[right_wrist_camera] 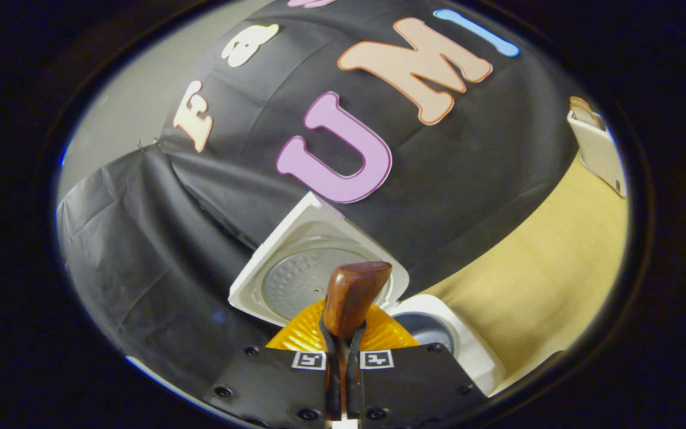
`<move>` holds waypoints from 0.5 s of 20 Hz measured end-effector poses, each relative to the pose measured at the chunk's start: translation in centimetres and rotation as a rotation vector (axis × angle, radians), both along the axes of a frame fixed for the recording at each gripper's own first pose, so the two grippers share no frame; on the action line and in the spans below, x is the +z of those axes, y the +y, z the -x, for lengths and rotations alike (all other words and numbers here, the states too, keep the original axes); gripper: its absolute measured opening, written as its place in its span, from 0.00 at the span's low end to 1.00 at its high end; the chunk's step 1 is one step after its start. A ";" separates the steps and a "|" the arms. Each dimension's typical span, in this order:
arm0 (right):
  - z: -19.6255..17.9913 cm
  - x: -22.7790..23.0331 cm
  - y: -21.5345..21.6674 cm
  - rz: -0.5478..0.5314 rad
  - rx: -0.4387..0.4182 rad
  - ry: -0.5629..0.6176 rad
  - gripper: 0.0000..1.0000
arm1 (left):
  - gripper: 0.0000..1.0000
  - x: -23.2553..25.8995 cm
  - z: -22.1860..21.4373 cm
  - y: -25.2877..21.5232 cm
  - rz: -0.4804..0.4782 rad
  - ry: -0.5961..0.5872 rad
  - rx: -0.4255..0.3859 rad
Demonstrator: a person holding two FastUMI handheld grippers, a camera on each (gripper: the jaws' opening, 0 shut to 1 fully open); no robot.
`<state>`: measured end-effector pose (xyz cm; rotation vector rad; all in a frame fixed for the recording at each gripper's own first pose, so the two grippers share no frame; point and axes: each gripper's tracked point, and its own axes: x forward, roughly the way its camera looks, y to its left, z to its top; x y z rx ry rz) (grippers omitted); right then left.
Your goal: Close the left gripper, press the button to open the rice cooker; take a wooden spoon from the chopstick holder with the right hand, scoop a spoonful of rice and pour it into the rice cooker, then put the wooden spoon back into the chopstick holder.
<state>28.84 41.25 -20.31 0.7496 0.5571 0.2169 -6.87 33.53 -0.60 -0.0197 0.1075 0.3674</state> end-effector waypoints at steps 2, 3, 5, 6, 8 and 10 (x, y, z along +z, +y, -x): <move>-0.4 -1.6 1.6 0.051 0.025 -0.001 0.07 | 0.93 -0.6 0.2 0.7 0.007 0.003 0.019; -0.3 -2.2 2.2 0.082 0.037 -0.004 0.07 | 0.93 -0.8 0.4 1.0 0.013 0.004 0.028; -0.1 -2.8 3.0 0.140 0.058 -0.022 0.07 | 0.96 -0.9 1.8 2.2 0.021 0.004 0.046; -0.2 -2.9 3.2 0.166 0.069 -0.035 0.07 | 0.92 -0.9 2.4 2.7 0.023 0.003 0.052; -0.3 -3.6 3.6 0.234 0.092 -0.067 0.07 | 0.88 -1.1 2.6 3.0 0.025 0.002 0.065; -0.6 -3.4 3.8 0.332 0.119 -0.117 0.06 | 0.88 -1.4 2.4 3.2 0.033 0.003 0.073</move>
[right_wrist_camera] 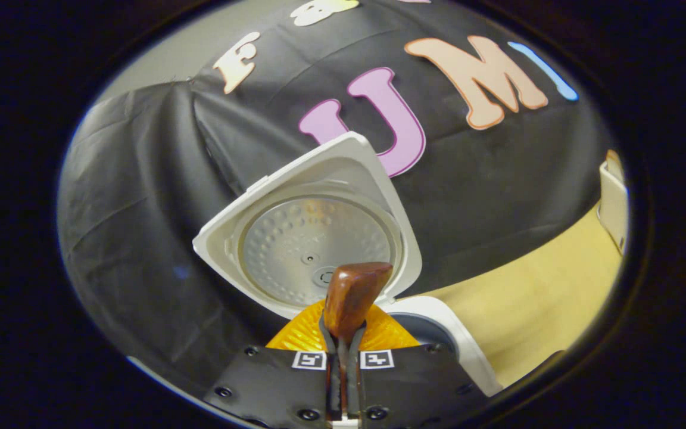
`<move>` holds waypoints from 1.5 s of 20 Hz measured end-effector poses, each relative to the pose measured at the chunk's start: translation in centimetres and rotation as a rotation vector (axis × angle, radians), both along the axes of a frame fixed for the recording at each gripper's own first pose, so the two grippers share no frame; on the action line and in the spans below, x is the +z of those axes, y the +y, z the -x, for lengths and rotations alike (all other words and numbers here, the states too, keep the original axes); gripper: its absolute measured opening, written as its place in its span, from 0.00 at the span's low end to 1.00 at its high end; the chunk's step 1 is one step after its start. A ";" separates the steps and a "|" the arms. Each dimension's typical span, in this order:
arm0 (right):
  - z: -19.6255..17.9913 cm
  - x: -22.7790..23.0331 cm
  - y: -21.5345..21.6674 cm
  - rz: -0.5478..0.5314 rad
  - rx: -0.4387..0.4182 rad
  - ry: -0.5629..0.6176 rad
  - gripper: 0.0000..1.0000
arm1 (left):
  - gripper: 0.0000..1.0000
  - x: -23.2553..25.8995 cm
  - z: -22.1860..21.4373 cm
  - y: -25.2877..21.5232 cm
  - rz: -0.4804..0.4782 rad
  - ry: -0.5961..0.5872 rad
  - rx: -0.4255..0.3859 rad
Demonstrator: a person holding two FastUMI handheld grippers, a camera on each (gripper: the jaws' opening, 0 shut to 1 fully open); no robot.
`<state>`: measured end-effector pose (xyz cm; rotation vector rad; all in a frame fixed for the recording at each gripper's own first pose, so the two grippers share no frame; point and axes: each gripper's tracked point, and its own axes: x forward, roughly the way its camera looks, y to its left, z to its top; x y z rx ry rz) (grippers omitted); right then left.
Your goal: Close the left gripper, press the button to open the rice cooker; take a wooden spoon from the chopstick holder with the right hand, scoop a spoonful of rice and pour it into the rice cooker, then put the wooden spoon back into the chopstick holder.
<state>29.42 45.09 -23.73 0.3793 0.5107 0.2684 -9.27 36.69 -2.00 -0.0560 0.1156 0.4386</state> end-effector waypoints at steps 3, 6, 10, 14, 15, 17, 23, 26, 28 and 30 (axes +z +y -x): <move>-0.1 0.0 0.3 0.146 0.059 -0.085 0.06 | 0.88 -0.2 -0.3 -0.1 0.008 -0.005 -0.004; 0.2 0.6 0.5 0.271 0.119 -0.158 0.07 | 0.93 -0.5 -0.7 -0.6 0.018 -0.008 -0.015; 0.4 1.5 1.5 0.447 0.214 -0.278 0.06 | 0.88 -1.0 -1.2 -1.3 0.037 -0.011 -0.032; 1.2 2.2 2.7 0.581 0.296 -0.403 0.07 | 0.88 -1.0 -1.5 -1.6 0.040 -0.017 -0.038; 1.6 2.4 3.2 0.624 0.326 -0.446 0.07 | 0.88 -1.0 -1.4 -1.7 0.039 -0.020 -0.038; 2.6 3.6 4.2 0.719 0.385 -0.556 0.06 | 0.88 -1.0 -1.4 -1.6 0.043 -0.020 -0.037; 3.9 4.8 5.1 0.780 0.454 -0.665 0.06 | 0.88 -0.8 -1.5 -2.2 0.046 -0.031 -0.044; 4.1 7.5 3.8 0.659 0.407 -0.612 0.07 | 0.88 -0.4 -1.9 -2.8 0.045 -0.041 -0.059; 4.2 9.9 2.0 0.561 0.371 -0.568 0.07 | 0.88 -0.1 -2.7 -3.5 0.046 -0.052 -0.078; 4.4 11.7 -0.1 0.473 0.336 -0.516 0.07 | 0.88 0.3 -3.8 -4.4 0.042 -0.058 -0.108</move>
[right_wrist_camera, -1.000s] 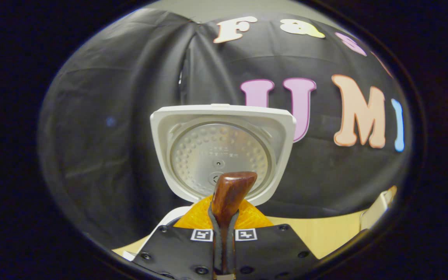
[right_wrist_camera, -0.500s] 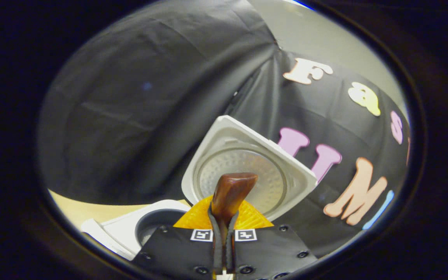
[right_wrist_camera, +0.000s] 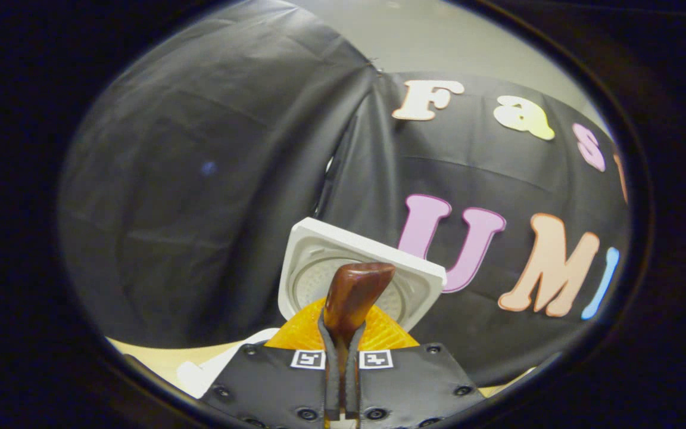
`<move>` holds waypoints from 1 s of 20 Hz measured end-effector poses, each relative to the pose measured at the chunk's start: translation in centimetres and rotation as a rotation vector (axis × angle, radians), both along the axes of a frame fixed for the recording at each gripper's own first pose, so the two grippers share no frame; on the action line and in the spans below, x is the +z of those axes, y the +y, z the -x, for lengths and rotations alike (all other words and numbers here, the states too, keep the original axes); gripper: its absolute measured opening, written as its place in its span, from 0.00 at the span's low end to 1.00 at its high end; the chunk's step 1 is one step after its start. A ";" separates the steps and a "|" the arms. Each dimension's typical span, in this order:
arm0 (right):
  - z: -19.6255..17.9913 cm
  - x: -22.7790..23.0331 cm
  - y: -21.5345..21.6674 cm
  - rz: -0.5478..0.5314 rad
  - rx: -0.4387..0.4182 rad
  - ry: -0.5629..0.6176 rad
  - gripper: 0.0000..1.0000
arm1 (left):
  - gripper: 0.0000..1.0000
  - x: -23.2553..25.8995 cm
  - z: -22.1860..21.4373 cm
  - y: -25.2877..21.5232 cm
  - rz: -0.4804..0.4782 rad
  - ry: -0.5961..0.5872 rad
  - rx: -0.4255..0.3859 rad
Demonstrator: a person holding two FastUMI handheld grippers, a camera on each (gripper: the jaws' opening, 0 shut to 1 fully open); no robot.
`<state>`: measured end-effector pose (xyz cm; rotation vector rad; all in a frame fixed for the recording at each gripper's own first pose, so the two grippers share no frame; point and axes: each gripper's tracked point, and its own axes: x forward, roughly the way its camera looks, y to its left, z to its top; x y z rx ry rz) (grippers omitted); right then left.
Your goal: Close the left gripper, press the button to open the rice cooker; take a wooden spoon from the chopstick holder with the right hand, scoop a spoonful of rice and pour it into the rice cooker, then put the wooden spoon back into the chopstick holder.
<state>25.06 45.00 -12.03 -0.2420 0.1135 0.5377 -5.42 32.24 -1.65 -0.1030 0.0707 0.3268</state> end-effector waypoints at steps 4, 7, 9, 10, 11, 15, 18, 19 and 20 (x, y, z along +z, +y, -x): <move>1.1 3.6 -5.0 -0.075 -0.054 0.034 0.06 | 0.88 0.9 -4.1 -1.9 -0.020 0.003 -0.072; 2.3 4.9 -8.8 -0.105 -0.088 0.055 0.06 | 0.88 2.0 -7.8 -3.5 -0.035 -0.003 -0.132; 2.9 5.6 -11.5 -0.116 -0.119 0.060 0.06 | 0.87 3.2 -10.4 -4.5 -0.053 -0.017 -0.169; 3.3 5.8 -12.8 -0.119 -0.136 0.060 0.06 | 0.88 3.9 -11.8 -4.9 -0.067 -0.026 -0.184; 3.7 5.9 -14.0 -0.121 -0.150 0.063 0.07 | 0.87 4.5 -13.3 -5.3 -0.078 -0.034 -0.198; 5.3 5.7 -18.7 -0.124 -0.212 0.089 0.07 | 0.87 6.3 -18.7 -7.5 -0.094 -0.048 -0.263; 6.4 5.6 -22.3 -0.121 -0.270 0.101 0.07 | 0.90 6.7 -22.3 -9.0 -0.141 -0.041 -0.298; 6.8 5.6 -23.3 -0.122 -0.288 0.104 0.07 | 0.92 6.8 -23.6 -9.4 -0.152 -0.041 -0.308; 7.2 5.6 -24.5 -0.121 -0.307 0.110 0.07 | 0.91 6.7 -24.9 -9.9 -0.156 -0.037 -0.317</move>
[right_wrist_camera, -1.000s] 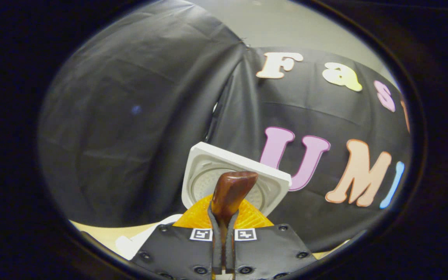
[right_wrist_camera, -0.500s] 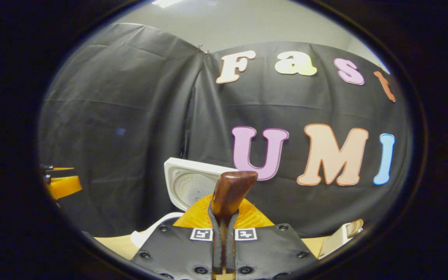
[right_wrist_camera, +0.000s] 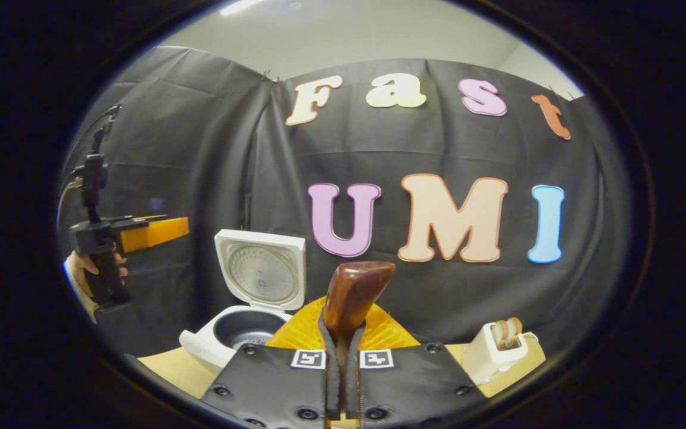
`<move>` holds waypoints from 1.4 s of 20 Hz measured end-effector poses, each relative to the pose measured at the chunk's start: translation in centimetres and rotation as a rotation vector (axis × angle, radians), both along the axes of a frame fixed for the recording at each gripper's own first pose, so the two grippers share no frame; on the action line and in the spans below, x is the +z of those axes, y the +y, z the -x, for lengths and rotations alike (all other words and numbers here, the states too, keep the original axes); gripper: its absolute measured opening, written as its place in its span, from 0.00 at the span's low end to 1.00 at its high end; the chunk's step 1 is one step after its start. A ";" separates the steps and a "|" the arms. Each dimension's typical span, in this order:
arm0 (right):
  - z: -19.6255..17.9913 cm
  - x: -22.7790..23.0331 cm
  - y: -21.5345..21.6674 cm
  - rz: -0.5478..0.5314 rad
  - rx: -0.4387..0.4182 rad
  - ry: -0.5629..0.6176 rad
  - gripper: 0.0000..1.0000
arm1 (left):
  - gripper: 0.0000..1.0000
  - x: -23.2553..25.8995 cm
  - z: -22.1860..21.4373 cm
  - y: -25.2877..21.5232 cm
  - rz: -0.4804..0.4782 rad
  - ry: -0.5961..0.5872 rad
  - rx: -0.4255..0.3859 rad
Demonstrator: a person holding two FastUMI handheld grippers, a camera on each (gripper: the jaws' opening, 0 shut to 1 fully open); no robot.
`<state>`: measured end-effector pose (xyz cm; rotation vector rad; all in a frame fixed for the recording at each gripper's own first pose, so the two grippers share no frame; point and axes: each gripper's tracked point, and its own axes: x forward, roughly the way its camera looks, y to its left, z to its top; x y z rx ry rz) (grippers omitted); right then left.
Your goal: Close the left gripper, press the button to open the rice cooker; take a wooden spoon from the chopstick holder with the right hand, scoop a spoonful of rice and pour it into the rice cooker, then put the wooden spoon back into the chopstick holder.
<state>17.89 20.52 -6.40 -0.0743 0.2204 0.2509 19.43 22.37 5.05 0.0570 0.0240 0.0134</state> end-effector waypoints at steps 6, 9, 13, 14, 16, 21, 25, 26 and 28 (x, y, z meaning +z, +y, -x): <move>2.3 -0.2 -6.2 0.008 -0.111 0.022 0.07 | 0.87 -0.7 -5.4 -1.4 -0.014 0.015 -0.013; 3.9 -0.5 -10.0 -0.023 -0.184 0.022 0.07 | 0.87 -1.3 -5.8 -3.0 0.018 0.031 -0.036; 6.5 -2.8 -17.5 -0.012 -0.325 0.059 0.07 | 0.87 -1.0 -5.4 -5.2 0.060 0.014 -0.062; 7.4 -3.0 -19.2 -0.008 -0.358 0.067 0.07 | 0.87 -1.0 -5.2 -5.6 0.052 0.012 -0.066; 8.7 -3.8 -22.2 -0.013 -0.417 0.077 0.07 | 0.87 -0.6 -4.6 -6.6 0.046 0.003 -0.080; 11.7 -6.3 -27.7 0.006 -0.523 0.113 0.07 | 0.92 0.0 -3.2 -8.0 0.044 -0.011 -0.096; 13.5 -9.0 -29.8 -0.001 -0.572 0.156 0.07 | 0.87 0.3 -2.6 -8.1 0.029 -0.016 -0.088; 13.9 -9.7 -30.1 -0.003 -0.578 0.168 0.07 | 0.87 0.3 -2.4 -8.2 0.032 -0.012 -0.091; 14.8 -11.0 -30.8 -0.002 -0.591 0.187 0.07 | 0.94 0.2 -2.0 -8.3 0.038 -0.005 -0.089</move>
